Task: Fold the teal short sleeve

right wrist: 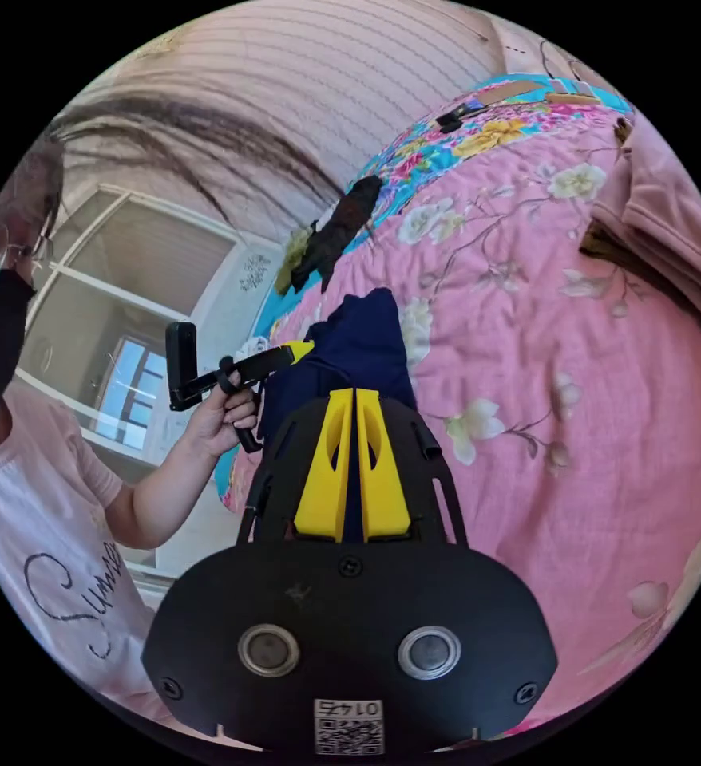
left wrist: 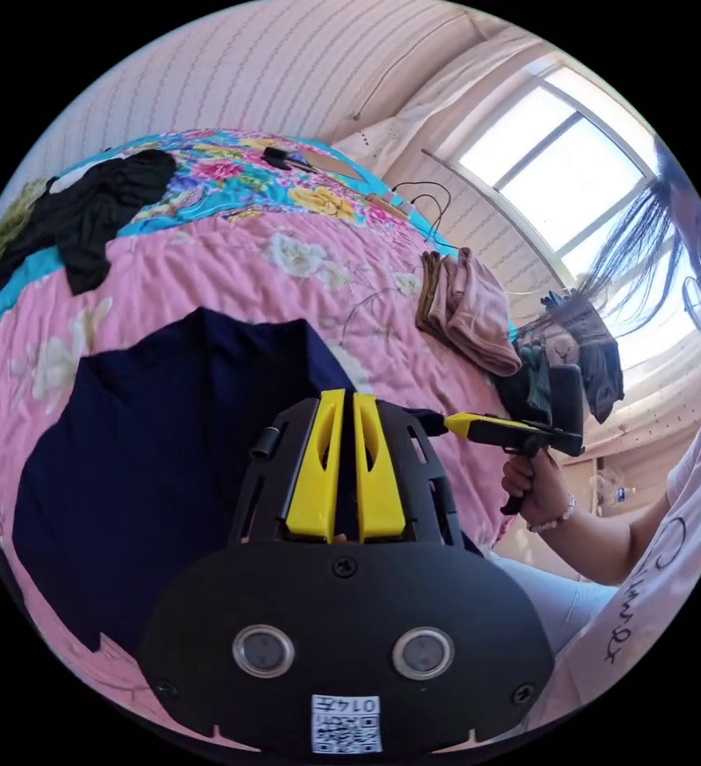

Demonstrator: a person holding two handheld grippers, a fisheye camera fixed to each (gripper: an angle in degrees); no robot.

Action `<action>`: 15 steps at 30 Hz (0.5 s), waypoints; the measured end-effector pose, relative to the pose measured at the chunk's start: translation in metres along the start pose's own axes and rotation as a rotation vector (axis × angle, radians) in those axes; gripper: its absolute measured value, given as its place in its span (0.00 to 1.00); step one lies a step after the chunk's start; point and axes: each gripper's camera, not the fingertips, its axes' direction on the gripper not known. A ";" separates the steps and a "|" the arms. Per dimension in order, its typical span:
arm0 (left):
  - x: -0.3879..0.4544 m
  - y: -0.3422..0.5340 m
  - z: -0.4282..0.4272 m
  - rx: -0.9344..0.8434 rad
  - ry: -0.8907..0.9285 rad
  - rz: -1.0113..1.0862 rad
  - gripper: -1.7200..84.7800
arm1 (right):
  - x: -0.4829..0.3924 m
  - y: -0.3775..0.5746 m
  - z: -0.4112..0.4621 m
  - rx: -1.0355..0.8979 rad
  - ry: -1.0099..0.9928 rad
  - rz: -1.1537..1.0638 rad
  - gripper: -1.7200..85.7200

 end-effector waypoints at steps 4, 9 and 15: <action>-0.036 0.043 -0.001 -0.089 0.010 -0.106 0.07 | -0.011 0.013 0.036 -0.186 0.028 -0.022 0.03; -0.054 0.060 -0.026 -0.074 -0.011 -0.136 0.08 | -0.023 0.020 0.050 -0.291 0.075 -0.042 0.02; -0.072 0.097 -0.073 0.059 -0.072 -0.242 0.05 | -0.050 0.000 0.065 -0.310 0.065 -0.129 0.02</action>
